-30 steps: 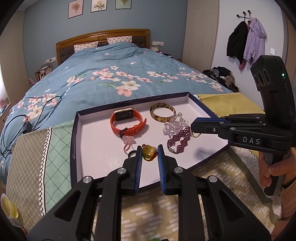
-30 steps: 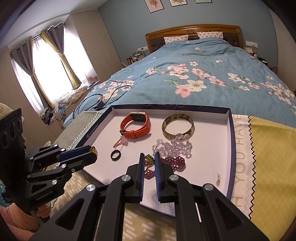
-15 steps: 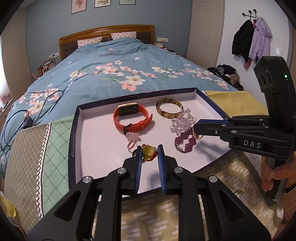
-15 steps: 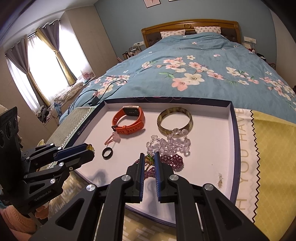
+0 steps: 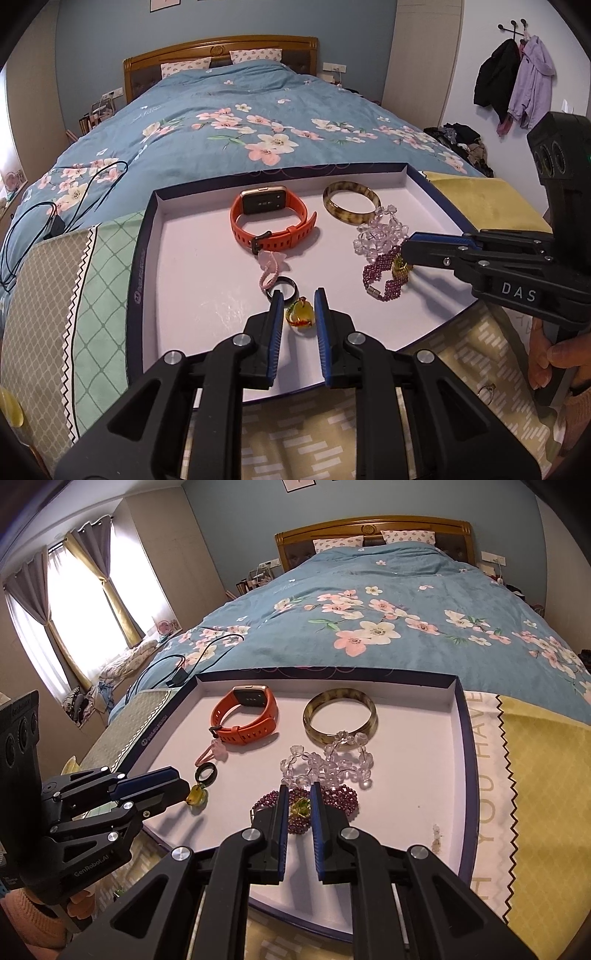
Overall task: Organize jewelry
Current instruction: 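Open the right tool releasing the green-gem ring while the left tool releases the amber ring, then withdraw both tools from the tray toward the rings on the cloth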
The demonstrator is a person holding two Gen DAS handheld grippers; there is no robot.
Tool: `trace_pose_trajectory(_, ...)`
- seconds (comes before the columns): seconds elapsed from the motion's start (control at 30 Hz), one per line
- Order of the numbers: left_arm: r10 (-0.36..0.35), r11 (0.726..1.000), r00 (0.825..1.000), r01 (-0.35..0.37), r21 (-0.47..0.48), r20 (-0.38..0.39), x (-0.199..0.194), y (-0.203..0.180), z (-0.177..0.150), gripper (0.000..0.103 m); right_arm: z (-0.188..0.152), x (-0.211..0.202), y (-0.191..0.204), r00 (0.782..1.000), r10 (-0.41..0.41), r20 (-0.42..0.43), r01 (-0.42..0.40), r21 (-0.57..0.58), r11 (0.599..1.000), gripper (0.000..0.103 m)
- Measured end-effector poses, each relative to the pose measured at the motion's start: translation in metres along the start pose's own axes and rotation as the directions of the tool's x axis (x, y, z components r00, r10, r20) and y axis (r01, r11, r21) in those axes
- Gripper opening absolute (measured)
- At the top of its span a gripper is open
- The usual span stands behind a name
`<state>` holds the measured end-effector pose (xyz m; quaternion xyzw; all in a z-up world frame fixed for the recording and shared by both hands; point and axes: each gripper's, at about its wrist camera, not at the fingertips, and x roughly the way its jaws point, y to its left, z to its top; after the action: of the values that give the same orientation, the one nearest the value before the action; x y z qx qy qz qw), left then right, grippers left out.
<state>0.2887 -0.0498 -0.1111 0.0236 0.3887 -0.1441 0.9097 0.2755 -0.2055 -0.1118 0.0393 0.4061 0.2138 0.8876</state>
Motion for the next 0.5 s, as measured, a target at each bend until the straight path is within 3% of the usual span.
trace_pose_trajectory(0.13, 0.010, 1.000, 1.000, -0.010, 0.002, 0.015, -0.002, 0.001, -0.002, 0.026, -0.001, -0.006, 0.002, 1.000, -0.010, 0.013, 0.010, -0.008, 1.000, 0.012)
trace_pose_trajectory(0.2, 0.015, 1.000, 0.999, -0.015, 0.002, 0.039, -0.008, 0.002, -0.003, 0.036, -0.003, -0.012, 0.003, 1.000, -0.016, 0.027, 0.016, -0.012, 1.000, 0.022)
trace_pose_trajectory(0.27, 0.022, 1.000, 0.998, -0.023, 0.007, 0.061, -0.016, 0.002, -0.005, 0.039, -0.005, -0.018, 0.003, 0.999, -0.017, 0.037, 0.018, -0.012, 1.000, 0.030)
trace_pose_trajectory(0.4, 0.024, 1.000, 0.993, -0.024, 0.001, 0.115, -0.039, 0.003, -0.009, 0.059, -0.012, -0.039, 0.005, 0.997, -0.020, 0.073, 0.021, -0.020, 1.000, 0.053)
trace_pose_trajectory(0.5, 0.033, 0.999, 0.988, -0.035, 0.008, 0.152, -0.060, 0.004, -0.017, 0.067, -0.019, -0.053, 0.007, 0.995, -0.029, 0.096, 0.033, -0.034, 0.999, 0.061)
